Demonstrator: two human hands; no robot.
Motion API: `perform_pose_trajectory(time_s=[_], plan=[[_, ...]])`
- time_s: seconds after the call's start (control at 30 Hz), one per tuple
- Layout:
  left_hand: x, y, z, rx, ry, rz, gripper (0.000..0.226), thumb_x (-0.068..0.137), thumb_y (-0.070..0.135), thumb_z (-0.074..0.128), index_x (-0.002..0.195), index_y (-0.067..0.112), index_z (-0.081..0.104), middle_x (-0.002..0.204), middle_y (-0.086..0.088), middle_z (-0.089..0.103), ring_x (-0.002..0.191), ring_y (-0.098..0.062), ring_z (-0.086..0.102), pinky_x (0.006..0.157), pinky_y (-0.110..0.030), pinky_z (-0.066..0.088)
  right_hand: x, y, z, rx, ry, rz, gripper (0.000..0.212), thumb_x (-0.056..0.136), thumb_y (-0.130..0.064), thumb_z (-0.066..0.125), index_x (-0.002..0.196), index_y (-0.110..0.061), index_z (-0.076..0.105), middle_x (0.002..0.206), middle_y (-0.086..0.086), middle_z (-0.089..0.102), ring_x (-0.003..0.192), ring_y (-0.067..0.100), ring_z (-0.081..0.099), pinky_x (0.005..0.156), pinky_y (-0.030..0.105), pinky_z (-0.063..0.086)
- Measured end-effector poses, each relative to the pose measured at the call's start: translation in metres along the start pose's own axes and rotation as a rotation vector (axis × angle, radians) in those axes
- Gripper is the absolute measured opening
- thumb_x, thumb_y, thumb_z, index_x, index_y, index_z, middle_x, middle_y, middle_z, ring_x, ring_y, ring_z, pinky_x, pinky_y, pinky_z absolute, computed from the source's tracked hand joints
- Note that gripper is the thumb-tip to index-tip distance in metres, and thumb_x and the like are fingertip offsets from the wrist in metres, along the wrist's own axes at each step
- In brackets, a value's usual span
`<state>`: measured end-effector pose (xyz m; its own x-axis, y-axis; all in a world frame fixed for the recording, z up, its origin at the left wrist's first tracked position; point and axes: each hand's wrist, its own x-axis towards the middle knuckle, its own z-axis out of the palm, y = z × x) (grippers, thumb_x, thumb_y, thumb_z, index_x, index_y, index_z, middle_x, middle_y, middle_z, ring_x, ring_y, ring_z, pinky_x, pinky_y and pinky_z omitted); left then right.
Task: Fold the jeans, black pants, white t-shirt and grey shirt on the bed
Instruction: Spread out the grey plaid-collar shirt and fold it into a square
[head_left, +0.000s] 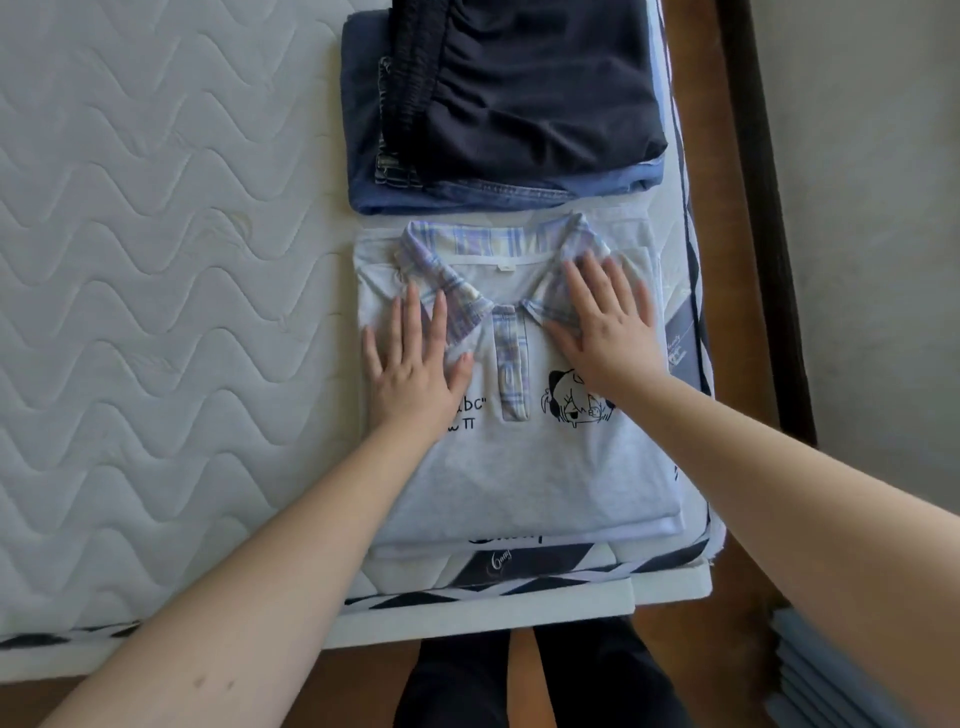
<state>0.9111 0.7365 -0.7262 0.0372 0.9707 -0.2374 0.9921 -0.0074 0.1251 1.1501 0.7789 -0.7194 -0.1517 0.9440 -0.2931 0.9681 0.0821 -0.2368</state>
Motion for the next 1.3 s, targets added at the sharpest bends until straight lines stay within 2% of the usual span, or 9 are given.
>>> perform_pose_trajectory(time_s=[0.2, 0.3, 0.4, 0.53, 0.6, 0.8, 0.9, 1.03, 1.3], plan=[[-0.078, -0.03, 0.002, -0.349, -0.009, -0.161, 0.071, 0.096, 0.038, 0.043, 0.154, 0.006, 0.016, 0.161, -0.018, 0.013, 0.144, -0.036, 0.027, 0.113, -0.047, 0.029, -0.097, 0.028, 0.012, 0.142, -0.08, 0.218, 0.076, 0.097, -0.053, 0.043, 0.156, -0.027, 0.004, 0.164, -0.004, 0.003, 0.151, 0.017, 0.001, 0.121, 0.041, 0.004], [-0.114, -0.036, 0.008, -0.581, -0.079, -0.28, 0.071, 0.096, 0.017, 0.056, 0.153, 0.002, 0.016, 0.159, -0.019, 0.018, 0.145, -0.033, 0.026, 0.116, -0.038, 0.027, -0.136, 0.028, 0.016, 0.362, -0.093, 0.285, 0.078, 0.095, -0.04, 0.055, 0.156, -0.021, 0.01, 0.164, -0.002, 0.005, 0.149, 0.019, 0.012, 0.119, 0.039, 0.018], [-0.14, -0.036, 0.011, -0.713, -0.019, -0.366, 0.066, 0.094, 0.022, 0.06, 0.151, 0.013, 0.027, 0.154, -0.007, 0.035, 0.138, -0.015, 0.036, 0.107, -0.018, 0.029, -0.161, 0.025, 0.016, 0.491, -0.043, 0.357, 0.076, 0.093, -0.032, 0.062, 0.154, -0.02, 0.018, 0.16, -0.002, 0.017, 0.145, 0.014, 0.02, 0.114, 0.033, 0.026], [-0.16, -0.037, 0.012, -1.085, -0.018, -0.759, 0.037, 0.091, 0.032, 0.064, 0.123, 0.028, 0.045, 0.127, 0.001, 0.061, 0.111, -0.014, 0.06, 0.094, -0.032, 0.049, -0.177, 0.014, 0.015, 0.658, 0.023, 0.64, 0.059, 0.089, -0.038, 0.066, 0.139, -0.018, 0.042, 0.14, -0.001, 0.044, 0.127, 0.016, 0.046, 0.101, 0.031, 0.039], [-0.169, -0.038, 0.011, -1.128, -0.038, -0.854, 0.025, 0.092, 0.035, 0.063, 0.109, 0.03, 0.046, 0.116, 0.004, 0.063, 0.103, -0.01, 0.062, 0.084, -0.024, 0.048, -0.182, 0.011, 0.015, 0.658, 0.029, 0.765, 0.049, 0.088, -0.045, 0.065, 0.126, -0.016, 0.052, 0.121, -0.003, 0.053, 0.111, 0.018, 0.056, 0.087, 0.036, 0.046], [-0.181, -0.054, -0.001, -1.111, -0.092, -0.767, 0.008, 0.094, 0.034, 0.06, 0.093, 0.029, 0.054, 0.096, 0.008, 0.063, 0.089, -0.002, 0.062, 0.086, -0.033, 0.052, -0.196, 0.018, 0.014, 0.657, -0.153, 0.862, 0.052, 0.089, -0.054, 0.058, 0.082, -0.003, 0.052, 0.077, 0.008, 0.047, 0.064, 0.021, 0.041, 0.055, 0.032, 0.029], [-0.18, -0.059, -0.006, -1.144, -0.196, -0.765, 0.017, 0.092, 0.038, 0.063, 0.097, 0.023, 0.055, 0.099, 0.003, 0.065, 0.092, -0.018, 0.064, 0.09, -0.038, 0.053, -0.197, 0.021, 0.009, 0.793, -0.162, 0.891, 0.047, 0.09, -0.052, 0.059, 0.086, -0.005, 0.058, 0.076, 0.003, 0.049, 0.067, 0.019, 0.042, 0.057, 0.031, 0.03], [-0.18, -0.062, -0.001, -1.15, -0.185, -0.768, 0.015, 0.091, 0.038, 0.064, 0.094, 0.029, 0.053, 0.095, 0.007, 0.065, 0.086, -0.013, 0.063, 0.091, -0.044, 0.054, -0.199, 0.029, 0.009, 0.921, -0.113, 0.869, 0.03, 0.09, -0.049, 0.061, 0.084, -0.019, 0.063, 0.081, -0.005, 0.056, 0.07, 0.012, 0.048, 0.059, 0.027, 0.035], [-0.185, -0.068, -0.007, -1.029, -0.191, -0.688, 0.039, 0.091, 0.048, 0.062, 0.077, 0.011, 0.058, 0.073, -0.01, 0.062, 0.073, -0.02, 0.057, 0.077, -0.038, 0.048, -0.211, 0.046, -0.003, 0.768, -0.12, 0.688, 0.054, 0.086, -0.055, 0.062, 0.076, -0.004, 0.052, 0.064, 0.003, 0.049, 0.057, 0.016, 0.042, 0.056, 0.033, 0.036]])
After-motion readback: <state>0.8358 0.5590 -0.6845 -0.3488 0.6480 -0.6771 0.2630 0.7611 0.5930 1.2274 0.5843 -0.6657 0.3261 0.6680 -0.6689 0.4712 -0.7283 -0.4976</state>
